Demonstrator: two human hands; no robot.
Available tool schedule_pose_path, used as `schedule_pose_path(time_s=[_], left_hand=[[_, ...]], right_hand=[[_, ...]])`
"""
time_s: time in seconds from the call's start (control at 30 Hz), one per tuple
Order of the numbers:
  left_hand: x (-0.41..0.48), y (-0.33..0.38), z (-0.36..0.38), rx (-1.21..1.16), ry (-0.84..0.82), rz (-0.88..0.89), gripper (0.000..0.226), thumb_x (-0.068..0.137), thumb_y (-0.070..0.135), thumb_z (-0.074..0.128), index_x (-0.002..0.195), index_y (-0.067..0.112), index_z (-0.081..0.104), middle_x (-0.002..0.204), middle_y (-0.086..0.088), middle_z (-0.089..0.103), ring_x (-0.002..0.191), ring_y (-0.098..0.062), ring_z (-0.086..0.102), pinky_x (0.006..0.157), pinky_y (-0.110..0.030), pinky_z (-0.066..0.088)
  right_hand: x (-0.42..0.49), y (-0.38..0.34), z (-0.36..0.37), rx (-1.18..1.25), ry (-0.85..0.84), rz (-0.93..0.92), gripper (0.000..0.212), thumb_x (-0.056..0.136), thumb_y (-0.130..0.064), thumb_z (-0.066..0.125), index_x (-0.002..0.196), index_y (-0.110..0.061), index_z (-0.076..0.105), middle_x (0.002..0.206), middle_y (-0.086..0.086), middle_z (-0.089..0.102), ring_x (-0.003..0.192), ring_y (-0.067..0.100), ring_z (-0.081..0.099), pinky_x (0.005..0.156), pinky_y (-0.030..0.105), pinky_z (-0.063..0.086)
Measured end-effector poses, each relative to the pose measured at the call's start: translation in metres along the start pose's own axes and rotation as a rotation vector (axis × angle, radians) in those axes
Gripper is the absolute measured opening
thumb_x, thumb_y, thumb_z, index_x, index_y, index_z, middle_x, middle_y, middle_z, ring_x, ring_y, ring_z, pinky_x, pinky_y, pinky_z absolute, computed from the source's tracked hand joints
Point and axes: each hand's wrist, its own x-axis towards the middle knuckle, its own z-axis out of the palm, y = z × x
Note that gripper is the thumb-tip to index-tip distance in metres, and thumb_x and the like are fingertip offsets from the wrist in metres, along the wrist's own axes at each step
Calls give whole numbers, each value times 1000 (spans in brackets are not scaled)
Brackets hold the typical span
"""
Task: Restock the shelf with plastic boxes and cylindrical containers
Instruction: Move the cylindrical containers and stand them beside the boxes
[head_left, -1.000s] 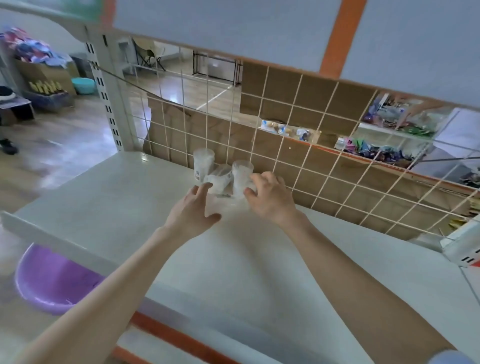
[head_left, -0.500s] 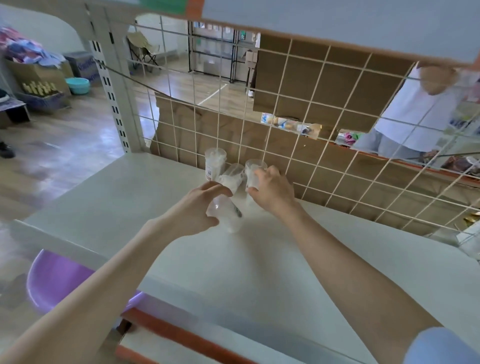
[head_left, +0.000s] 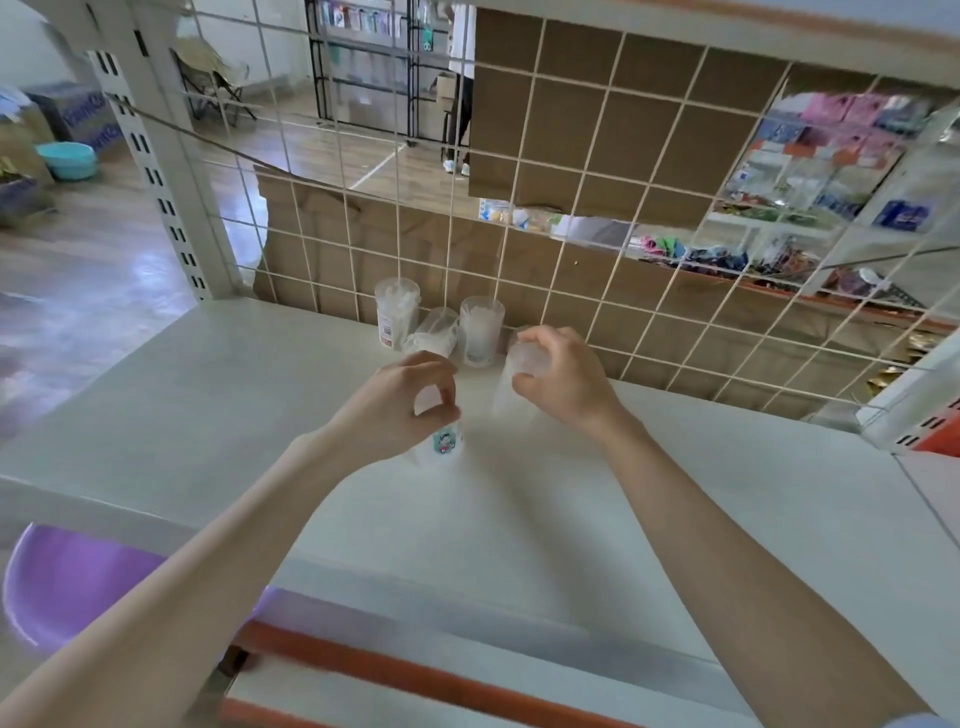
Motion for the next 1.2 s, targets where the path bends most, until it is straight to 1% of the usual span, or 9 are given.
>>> schedule_pose_path(time_s=[0.27, 0.43, 0.57, 0.63, 0.73, 0.87, 1.0, 1.1, 1.2], left_hand=[[-10, 1, 9, -144, -1, -56, 51, 70, 4, 73, 116, 17, 55, 118, 4, 48, 101, -17, 50, 80, -18, 32], [-19, -2, 11, -189, -14, -73, 59, 70, 3, 72, 123, 18, 51, 120, 7, 44, 108, -17, 50, 86, -17, 34], [-28, -1, 12, -191, -8, -83, 64, 70, 19, 71, 129, 20, 46, 121, 12, 41, 106, -11, 46, 83, -13, 30], [-30, 5, 9, -175, 50, -79, 67, 72, 22, 73, 132, 18, 43, 124, 12, 39, 111, -8, 43, 83, -10, 27], [-29, 24, 1, -195, 199, -40, 61, 74, 28, 68, 129, 12, 47, 121, 11, 42, 109, 0, 40, 85, -5, 26], [-24, 59, -9, -400, 296, -88, 51, 75, 39, 54, 120, 14, 53, 106, 14, 56, 98, -2, 55, 80, -16, 43], [-14, 79, -14, -723, 78, -252, 20, 96, 36, 42, 101, 23, 55, 85, 3, 64, 75, -9, 67, 54, -23, 46], [-9, 85, -16, -969, -51, -363, 26, 96, 35, 39, 105, 19, 58, 97, -19, 61, 69, -19, 68, 46, -21, 42], [-9, 86, -13, -988, 29, -321, 13, 90, 25, 55, 102, 21, 58, 91, -9, 64, 70, -16, 66, 49, -21, 47]], right_hand=[[-22, 19, 3, 74, -96, -30, 55, 71, -1, 66, 124, -11, 55, 119, 9, 49, 111, 22, 48, 76, 11, 28], [-28, 21, 6, 82, -113, -83, 56, 71, 1, 65, 125, -8, 55, 127, 8, 49, 112, 20, 48, 80, 10, 28], [-32, 21, 6, 141, -49, -75, 51, 72, -2, 67, 120, -13, 57, 121, 5, 52, 95, 14, 49, 69, 10, 33], [-36, 17, 0, 345, 1, -18, 47, 71, -5, 68, 116, -17, 59, 114, -1, 57, 91, 9, 51, 68, 7, 38], [-41, 7, -15, 941, 2, 34, 39, 78, 6, 59, 106, -20, 59, 97, -8, 61, 86, 8, 56, 69, 21, 48], [-42, 4, -32, 1475, -127, -94, 47, 67, 6, 51, 97, -26, 67, 95, -2, 65, 88, 17, 59, 70, 32, 50], [-41, -6, -37, 1638, -208, -263, 54, 48, -1, 86, 96, -22, 72, 101, 5, 66, 94, 20, 61, 77, 32, 50], [-41, -10, -38, 1686, -239, -262, 58, 42, -2, 89, 96, -17, 73, 105, 8, 67, 97, 20, 63, 79, 31, 53], [-44, -10, -37, 1615, -214, -200, 65, 38, -3, 87, 97, -24, 71, 105, 3, 64, 95, 22, 60, 73, 33, 51]])
